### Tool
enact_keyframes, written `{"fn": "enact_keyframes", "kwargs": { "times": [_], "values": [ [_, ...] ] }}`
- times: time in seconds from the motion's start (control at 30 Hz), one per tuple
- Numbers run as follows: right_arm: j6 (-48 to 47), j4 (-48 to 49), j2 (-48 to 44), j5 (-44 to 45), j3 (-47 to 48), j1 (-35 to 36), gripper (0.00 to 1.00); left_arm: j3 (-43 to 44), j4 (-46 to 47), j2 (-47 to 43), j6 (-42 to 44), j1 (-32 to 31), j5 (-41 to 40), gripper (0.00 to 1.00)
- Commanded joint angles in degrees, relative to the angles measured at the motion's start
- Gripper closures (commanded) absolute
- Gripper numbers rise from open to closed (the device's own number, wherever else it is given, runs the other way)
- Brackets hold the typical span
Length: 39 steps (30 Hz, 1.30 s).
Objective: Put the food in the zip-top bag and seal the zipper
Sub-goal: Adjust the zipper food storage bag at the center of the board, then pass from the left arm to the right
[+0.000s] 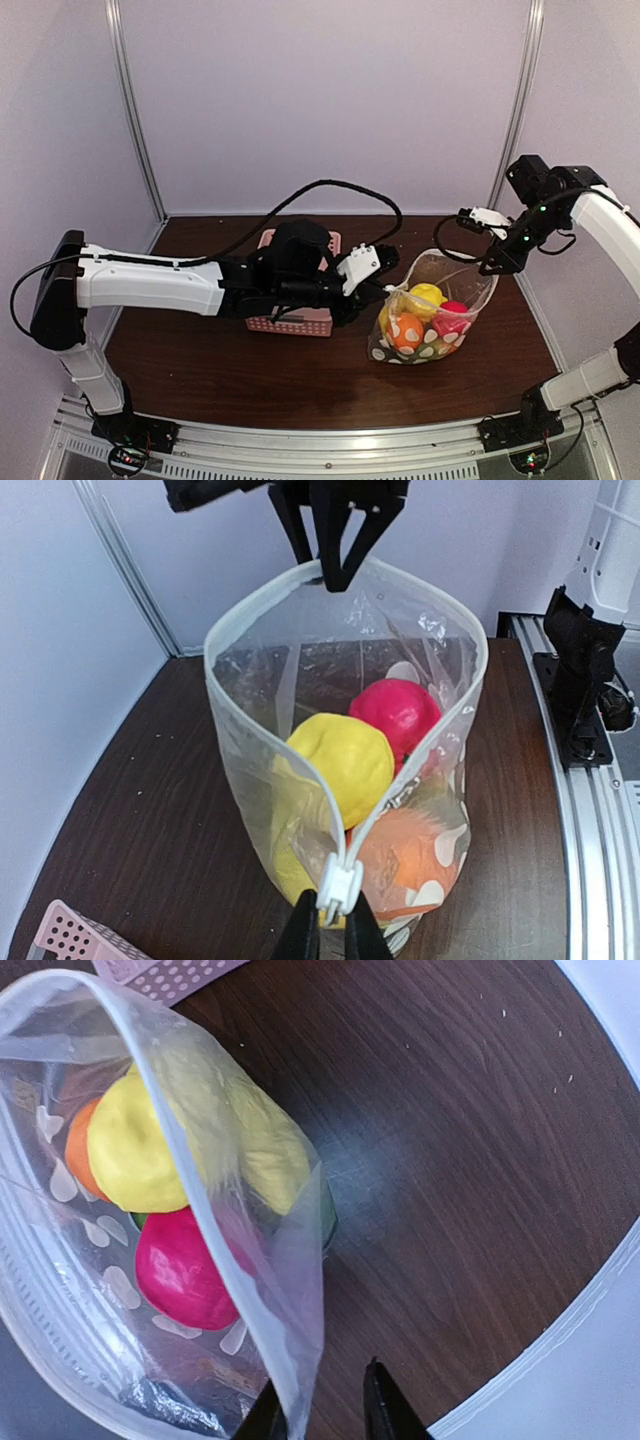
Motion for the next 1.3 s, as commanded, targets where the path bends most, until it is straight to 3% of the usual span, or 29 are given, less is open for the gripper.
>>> {"fn": "enact_keyframes", "kwargs": {
  "times": [0.0, 0.2, 0.4, 0.57, 0.83, 0.97, 1.03, 1.07, 1.13, 1.2, 1.27],
  "values": [
    [-4.7, -6.3, -1.5, -6.6, 6.0, -0.3, 0.69, 2.0, 3.0, 1.9, -1.7, 0.3, 4.3, 1.00],
    [-8.8, -5.5, -3.6, -17.1, 6.5, 1.0, 0.50, 1.5, 3.0, 1.8, -3.3, 0.4, 4.5, 0.99],
    [-7.8, 1.0, -4.3, -18.1, 5.9, 7.2, 0.49, 1.5, 2.9, 0.3, -4.2, 0.4, 4.6, 0.99],
    [-2.0, 3.8, -2.5, -8.1, 7.1, 9.2, 0.49, 1.8, 2.0, -1.6, -4.6, 0.4, 4.5, 0.99],
    [0.6, 6.2, -3.5, 5.6, 0.0, 7.2, 0.44, 1.5, 0.1, -2.7, -4.0, 0.4, 3.9, 0.99],
    [0.6, 6.5, -3.5, 8.5, -2.3, 5.9, 0.53, 0.9, 0.8, -3.0, -3.8, 0.4, 3.2, 0.99],
    [0.5, 6.7, -3.1, 8.5, -2.6, 5.3, 0.71, -0.3, 2.8, -3.0, -3.6, 0.6, 3.0, 0.99],
    [0.4, 6.6, -2.7, 7.7, -2.4, 5.0, 0.84, -1.2, 4.6, -2.8, -3.6, 0.6, 3.0, 0.94],
    [0.4, 6.0, -2.2, 5.0, -1.5, 4.8, 0.94, -3.2, 8.8, -2.1, -3.9, 0.7, 2.9, 0.61],
    [1.0, 5.8, -1.4, 3.8, -0.6, 4.7, 0.96, -4.9, 12.6, -1.1, -4.7, 0.8, 3.2, 0.46],
    [1.5, 5.5, -0.7, 3.4, 0.3, 4.6, 0.97, -6.1, 15.5, -0.4, -5.2, 0.9, 5.4, 0.42]
  ]
}}
